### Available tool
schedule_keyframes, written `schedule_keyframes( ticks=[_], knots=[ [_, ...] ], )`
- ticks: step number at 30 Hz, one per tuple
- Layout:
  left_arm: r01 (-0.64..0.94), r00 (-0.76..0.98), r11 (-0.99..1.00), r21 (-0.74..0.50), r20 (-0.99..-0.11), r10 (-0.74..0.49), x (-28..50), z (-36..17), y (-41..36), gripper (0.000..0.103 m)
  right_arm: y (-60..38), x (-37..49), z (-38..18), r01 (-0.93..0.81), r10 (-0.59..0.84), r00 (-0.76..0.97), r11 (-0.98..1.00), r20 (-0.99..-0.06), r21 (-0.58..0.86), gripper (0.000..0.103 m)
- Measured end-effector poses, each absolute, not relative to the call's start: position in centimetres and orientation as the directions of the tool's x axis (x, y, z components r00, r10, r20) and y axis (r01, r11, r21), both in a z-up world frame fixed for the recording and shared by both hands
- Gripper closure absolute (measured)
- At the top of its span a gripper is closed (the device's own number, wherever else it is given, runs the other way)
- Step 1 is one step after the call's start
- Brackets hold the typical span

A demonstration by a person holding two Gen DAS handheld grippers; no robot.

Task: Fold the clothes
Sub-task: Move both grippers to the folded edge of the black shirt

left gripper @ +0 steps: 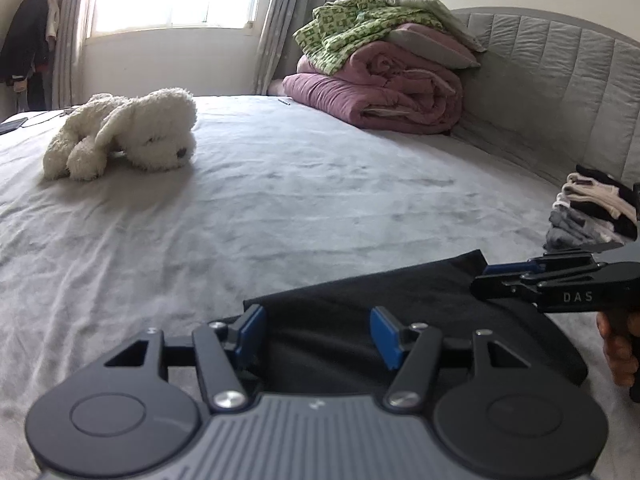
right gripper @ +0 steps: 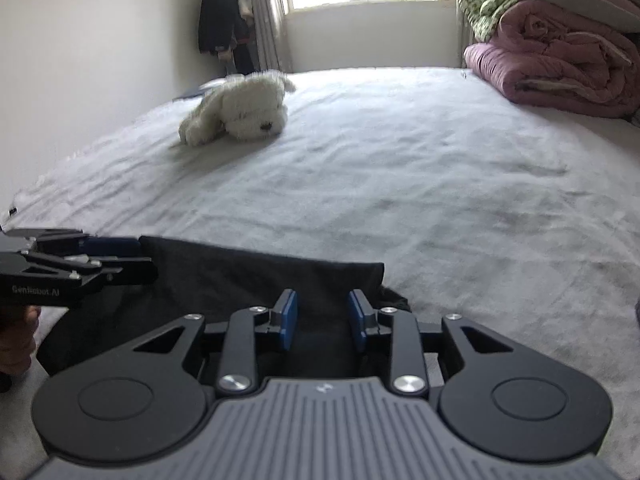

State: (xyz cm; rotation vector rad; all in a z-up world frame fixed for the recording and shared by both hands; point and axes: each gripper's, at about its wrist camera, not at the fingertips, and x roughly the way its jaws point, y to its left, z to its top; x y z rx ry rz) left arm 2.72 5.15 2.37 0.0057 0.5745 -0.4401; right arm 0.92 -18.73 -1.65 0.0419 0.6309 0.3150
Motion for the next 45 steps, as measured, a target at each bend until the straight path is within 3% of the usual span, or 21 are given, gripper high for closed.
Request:
schedule_keyframes(
  ticks=[10,18,27,38,39,45],
  knots=[
    [0.346,0.742,0.92,-0.187,-0.545,-0.39,3.6,1.7,6.3,0.041,-17.7,0.6,-2.2,-0.255,0.252,0.765,0.964,-0.593,0.08,0.072],
    [0.228,0.787,0.965,-0.132,-0.559,-0.262,4.1,2.3,7.7,0.04,-17.8,0.4,-2.1,-0.257,0.249,0.765,0.964,-0.594,0.073,0.072],
    [0.17,0.792,0.974,-0.151,-0.567,-0.226,4.5,1.9,8.2,0.036,-17.6,0.3,-2.1,-0.253,0.242,0.769,0.965,-0.592,0.066,0.072],
    [0.124,0.806,0.964,-0.236,-0.542,-0.237,3.6,4.1,9.8,0.039,-18.1,0.1,-1.1,-0.26,0.243,0.736,0.963,-0.631,0.068,0.07],
    [0.128,0.806,0.962,-0.243,-0.539,-0.243,3.4,4.2,9.8,0.039,-18.2,0.0,-0.9,-0.254,0.231,0.736,0.966,-0.637,0.056,0.066],
    [0.252,0.802,0.949,-0.189,-0.507,-0.315,0.6,5.3,6.7,0.04,-18.9,-0.6,-0.3,-0.25,0.236,0.739,0.966,-0.632,0.068,0.066]
  ],
)
